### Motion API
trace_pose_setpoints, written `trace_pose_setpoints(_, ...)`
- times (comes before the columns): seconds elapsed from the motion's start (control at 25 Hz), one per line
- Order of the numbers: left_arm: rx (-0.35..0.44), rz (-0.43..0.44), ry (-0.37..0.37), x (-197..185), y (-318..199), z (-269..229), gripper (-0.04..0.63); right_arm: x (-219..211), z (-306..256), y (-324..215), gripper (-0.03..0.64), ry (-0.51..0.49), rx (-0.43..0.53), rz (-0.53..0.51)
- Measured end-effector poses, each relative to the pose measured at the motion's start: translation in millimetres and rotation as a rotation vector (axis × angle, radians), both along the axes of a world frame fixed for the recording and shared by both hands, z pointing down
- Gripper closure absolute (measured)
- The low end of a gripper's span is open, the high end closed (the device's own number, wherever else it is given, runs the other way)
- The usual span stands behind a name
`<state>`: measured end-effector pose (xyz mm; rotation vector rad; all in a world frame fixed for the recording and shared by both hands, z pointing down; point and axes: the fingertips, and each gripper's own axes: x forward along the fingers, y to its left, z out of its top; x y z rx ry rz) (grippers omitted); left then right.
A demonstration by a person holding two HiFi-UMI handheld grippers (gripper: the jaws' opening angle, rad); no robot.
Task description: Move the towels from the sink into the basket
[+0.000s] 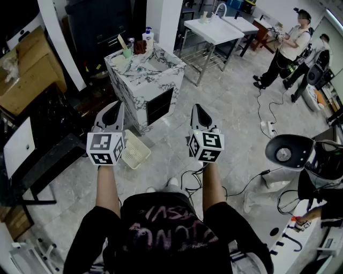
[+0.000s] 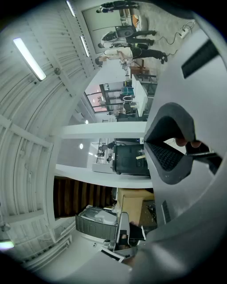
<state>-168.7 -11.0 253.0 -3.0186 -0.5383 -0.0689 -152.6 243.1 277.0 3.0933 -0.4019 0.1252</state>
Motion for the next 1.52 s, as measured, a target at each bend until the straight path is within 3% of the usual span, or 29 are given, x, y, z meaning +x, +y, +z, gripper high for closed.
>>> trace_pose_setpoints(0.52,0.001,0.030,-0.017,-4.2,8.2,10.0,0.580,-4.8,2.6,3.4,0.603,0.000,-0.002,0.013)
trace_pose_setpoints(0.88,0.011,0.037,-0.041,24.7,18.9,21.3,0.580,25.5,9.7,13.4,0.603,-0.001,0.009,0.009)
trace_pose_setpoints(1.12,0.032,0.031,-0.063,74.4,32.0,29.9,0.580,79.1,17.7,26.3,0.601,-0.004,0.014,0.008)
trace_pose_setpoints(1.52,0.041,-0.017,-0.139,197.4,58.6,58.9,0.580,212.5,43.8,53.9,0.601,-0.057,0.008,-0.048)
